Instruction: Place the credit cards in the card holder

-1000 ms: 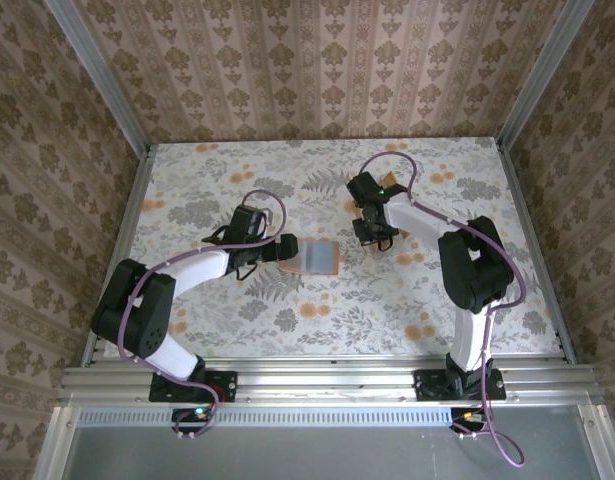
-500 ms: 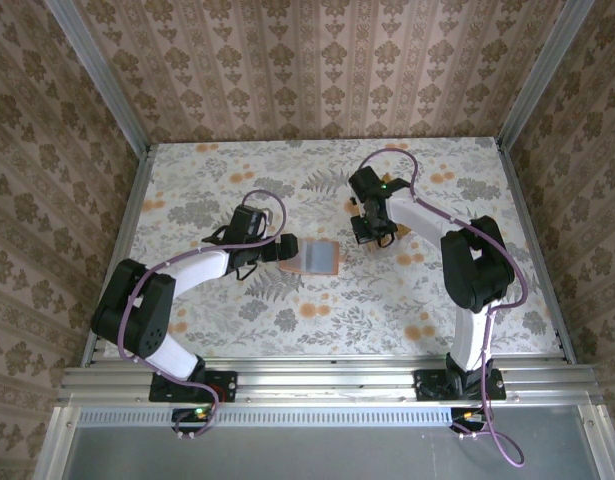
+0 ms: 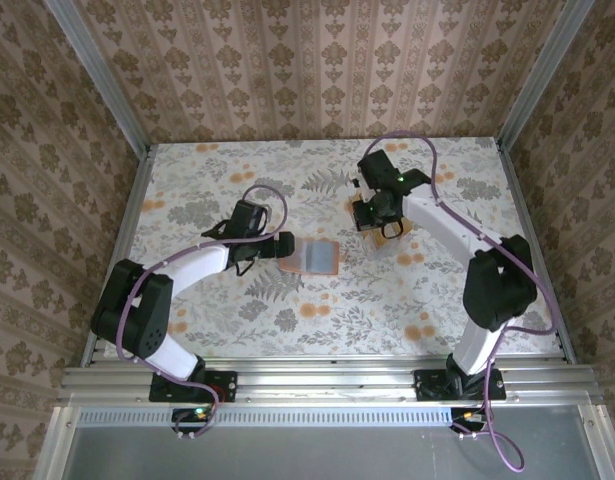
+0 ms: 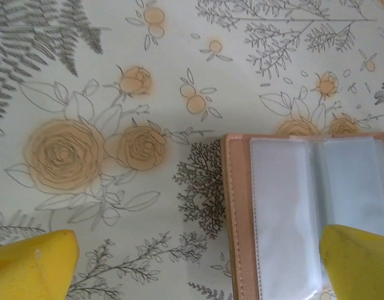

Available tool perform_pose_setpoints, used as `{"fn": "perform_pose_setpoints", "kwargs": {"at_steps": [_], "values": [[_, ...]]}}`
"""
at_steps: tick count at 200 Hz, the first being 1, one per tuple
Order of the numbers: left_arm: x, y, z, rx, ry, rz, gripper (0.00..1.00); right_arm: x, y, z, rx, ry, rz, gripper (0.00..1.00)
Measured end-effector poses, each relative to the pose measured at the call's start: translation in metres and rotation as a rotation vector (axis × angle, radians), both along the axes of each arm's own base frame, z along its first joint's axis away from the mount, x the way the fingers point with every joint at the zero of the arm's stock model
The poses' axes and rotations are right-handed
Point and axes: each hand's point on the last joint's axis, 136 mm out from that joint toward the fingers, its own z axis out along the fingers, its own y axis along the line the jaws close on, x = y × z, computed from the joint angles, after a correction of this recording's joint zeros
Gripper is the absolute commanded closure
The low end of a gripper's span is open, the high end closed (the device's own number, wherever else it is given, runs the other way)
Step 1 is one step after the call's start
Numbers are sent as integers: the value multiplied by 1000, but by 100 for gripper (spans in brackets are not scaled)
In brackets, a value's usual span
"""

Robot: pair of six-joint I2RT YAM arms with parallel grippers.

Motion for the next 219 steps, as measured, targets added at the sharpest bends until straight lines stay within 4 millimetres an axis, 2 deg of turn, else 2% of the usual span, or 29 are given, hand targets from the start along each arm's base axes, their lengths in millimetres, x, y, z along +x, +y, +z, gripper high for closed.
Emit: {"fn": "perform_pose_setpoints", "kwargs": {"at_steps": [16,30,45,82,119,181,219], "values": [[0,3,1,43,-6,-12,0,-2,13,13,116,-35,-13,100],[-3,3,0,79,-12,-29,0,-7,24,15,222,-50,-28,100],[-6,2,-2,119,-9,-52,0,-12,34,8,327,-45,-52,100],[-3,-6,-5,195,-24,-97,0,-24,53,-28,505,1,-125,100],[-4,-2,-21,265,0,-103,0,-27,75,-34,633,-47,-134,100],[-4,5,-29,319,6,-89,0,-17,87,-35,760,-115,-153,100],[-5,5,-30,330,4,-88,0,-18,92,-51,795,-104,-159,100]]}}
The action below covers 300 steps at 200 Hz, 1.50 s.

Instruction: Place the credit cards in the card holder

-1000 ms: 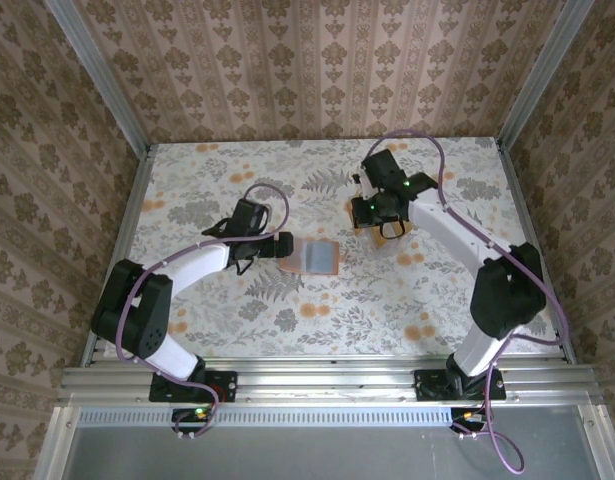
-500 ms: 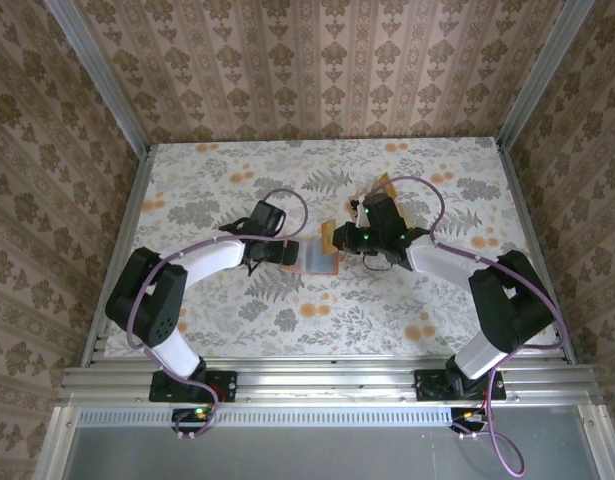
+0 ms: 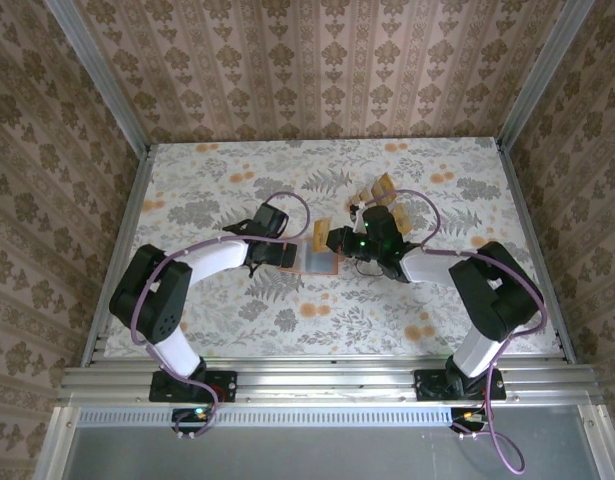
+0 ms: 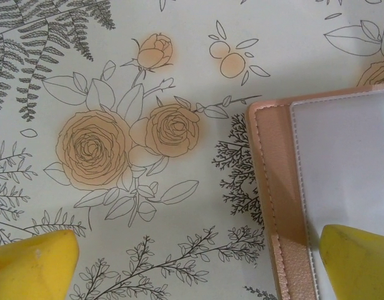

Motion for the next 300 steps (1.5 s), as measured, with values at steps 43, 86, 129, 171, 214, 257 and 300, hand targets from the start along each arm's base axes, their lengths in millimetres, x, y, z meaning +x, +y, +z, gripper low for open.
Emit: {"fn": "perform_pose_setpoints", "kwargs": {"at_steps": [43,86,129,171,214,257,300], "values": [[-5,0,-10,13,21,-3,0,-2,7,-11,20,5,7,100],[-7,4,-15,19,30,14,0,1,12,-14,36,-11,11,100],[-7,4,-16,19,27,22,0,-2,12,-30,19,17,12,100],[-7,5,-16,20,25,23,0,-7,7,-48,-12,49,9,100],[-7,4,-17,16,20,23,0,-8,-8,-61,-40,67,-26,100],[-7,3,-17,14,17,19,0,-6,-17,-62,-54,62,-36,100],[-7,2,-17,13,17,19,0,-6,-13,-53,-40,56,-20,100]]}}
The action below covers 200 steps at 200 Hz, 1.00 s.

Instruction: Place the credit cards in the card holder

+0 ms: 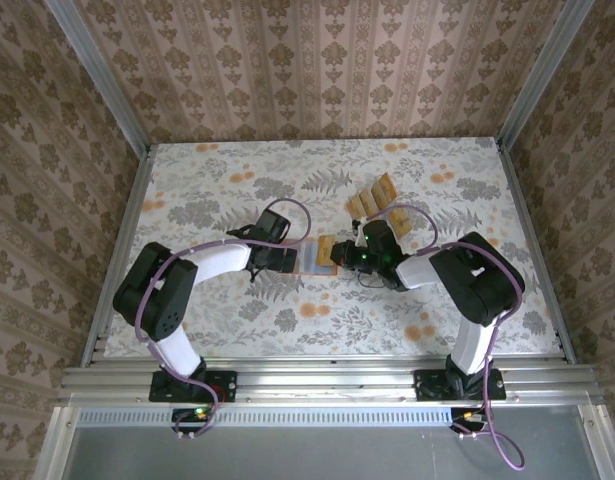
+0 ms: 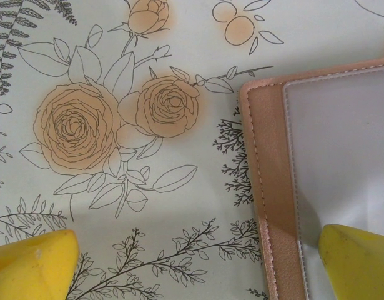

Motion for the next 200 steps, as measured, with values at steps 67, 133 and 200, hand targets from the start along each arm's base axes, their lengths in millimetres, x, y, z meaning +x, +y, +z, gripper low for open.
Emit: {"fn": "perform_pose_setpoints", "kwargs": {"at_steps": [67,133,200], "values": [[0,0,0,1,0,0,0,4,21,25,31,-39,40,100],[0,0,0,0,0,0,0,0,36,-2,45,32,57,100],[0,0,-1,-4,2,9,0,2,38,3,73,8,52,100]]}}
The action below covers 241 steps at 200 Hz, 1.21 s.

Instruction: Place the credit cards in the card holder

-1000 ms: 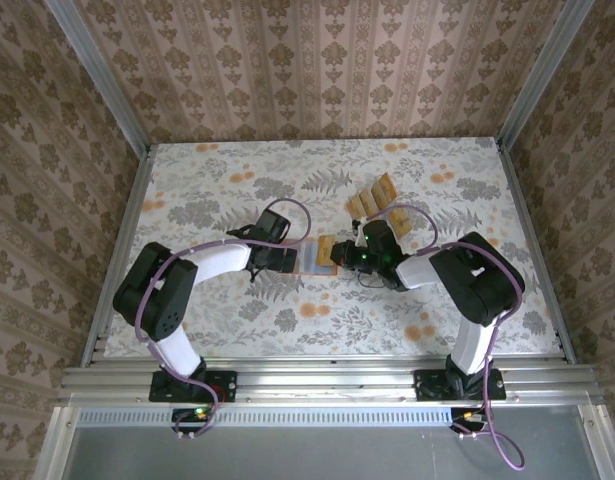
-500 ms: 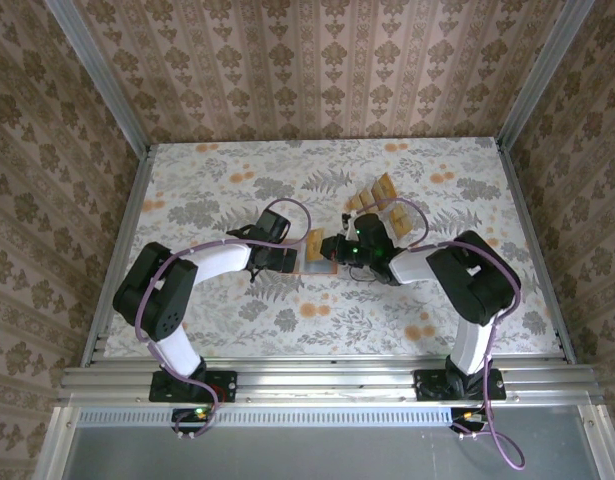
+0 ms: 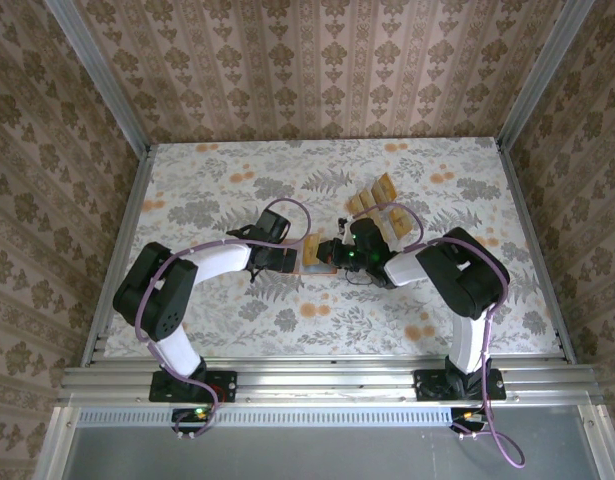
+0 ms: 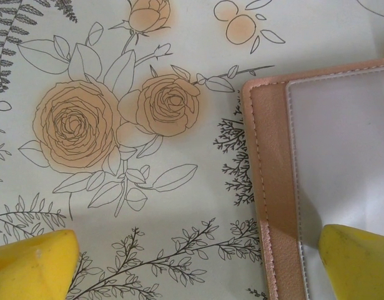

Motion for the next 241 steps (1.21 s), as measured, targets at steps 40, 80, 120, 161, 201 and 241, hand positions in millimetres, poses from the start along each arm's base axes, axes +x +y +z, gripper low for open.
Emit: {"fn": "perform_pose_setpoints", "kwargs": {"at_steps": [40,80,120,161,201,241], "values": [[0,0,0,-2,0,4,0,-4,-6,-6,5,15,-14,100],[0,0,0,-2,0,4,0,-3,-9,-4,17,0,-23,100],[0,0,-1,-3,0,4,0,-4,-11,-5,22,-3,-26,100],[0,0,-1,-3,0,4,0,-3,-12,-9,34,3,-35,100],[0,0,-1,-3,0,4,0,-4,-11,-11,50,6,-36,100],[0,0,-1,-3,0,4,0,-4,-10,-11,63,11,-37,100]]}}
